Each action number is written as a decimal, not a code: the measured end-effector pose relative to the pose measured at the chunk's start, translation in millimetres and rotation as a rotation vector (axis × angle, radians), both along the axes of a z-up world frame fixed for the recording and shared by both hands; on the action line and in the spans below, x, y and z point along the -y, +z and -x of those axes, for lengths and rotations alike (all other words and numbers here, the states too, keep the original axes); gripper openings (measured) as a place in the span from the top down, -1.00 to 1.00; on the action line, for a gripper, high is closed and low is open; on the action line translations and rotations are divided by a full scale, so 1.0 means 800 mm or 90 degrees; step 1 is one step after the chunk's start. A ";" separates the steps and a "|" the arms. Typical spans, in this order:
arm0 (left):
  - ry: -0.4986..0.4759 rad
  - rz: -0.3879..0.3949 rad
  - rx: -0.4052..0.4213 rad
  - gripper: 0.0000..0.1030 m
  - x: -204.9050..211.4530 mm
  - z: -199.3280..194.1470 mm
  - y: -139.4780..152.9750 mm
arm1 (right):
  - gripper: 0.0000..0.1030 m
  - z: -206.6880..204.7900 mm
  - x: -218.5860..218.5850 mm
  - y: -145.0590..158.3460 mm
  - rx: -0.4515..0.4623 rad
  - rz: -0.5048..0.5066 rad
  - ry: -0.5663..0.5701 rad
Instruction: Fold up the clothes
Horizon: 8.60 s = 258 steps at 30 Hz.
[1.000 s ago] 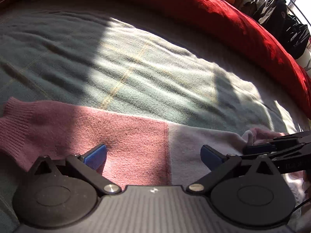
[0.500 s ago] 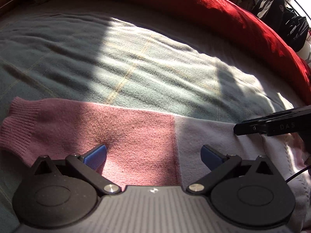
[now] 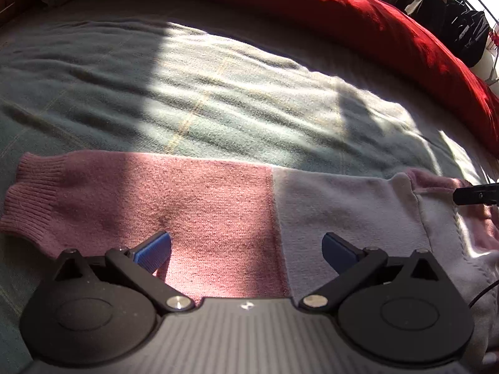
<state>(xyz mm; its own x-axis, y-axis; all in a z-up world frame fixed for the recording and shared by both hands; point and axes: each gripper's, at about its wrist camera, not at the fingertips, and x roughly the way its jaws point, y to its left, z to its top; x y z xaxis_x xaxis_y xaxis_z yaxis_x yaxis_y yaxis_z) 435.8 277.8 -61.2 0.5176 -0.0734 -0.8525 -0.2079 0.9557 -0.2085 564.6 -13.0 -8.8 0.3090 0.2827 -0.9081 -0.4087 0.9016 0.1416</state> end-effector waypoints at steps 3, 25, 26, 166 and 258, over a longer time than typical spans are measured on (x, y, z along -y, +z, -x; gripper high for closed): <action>-0.003 -0.014 -0.004 -0.98 0.006 -0.004 0.006 | -0.36 -0.020 0.041 -0.008 -0.017 0.007 -0.045; -0.377 0.217 0.019 -0.98 0.228 -0.229 0.045 | -0.36 -0.105 0.330 -0.022 -0.031 -0.057 -0.036; -0.370 0.207 0.018 -0.98 0.234 -0.235 0.040 | -0.36 -0.111 0.340 -0.027 -0.030 -0.062 -0.044; -0.454 0.056 0.032 0.00 0.331 -0.215 0.014 | -0.02 -0.075 0.296 -0.034 0.045 -0.069 0.047; -0.345 0.040 -0.002 -0.35 0.282 -0.165 0.009 | 0.43 -0.131 0.243 -0.044 0.050 0.004 0.174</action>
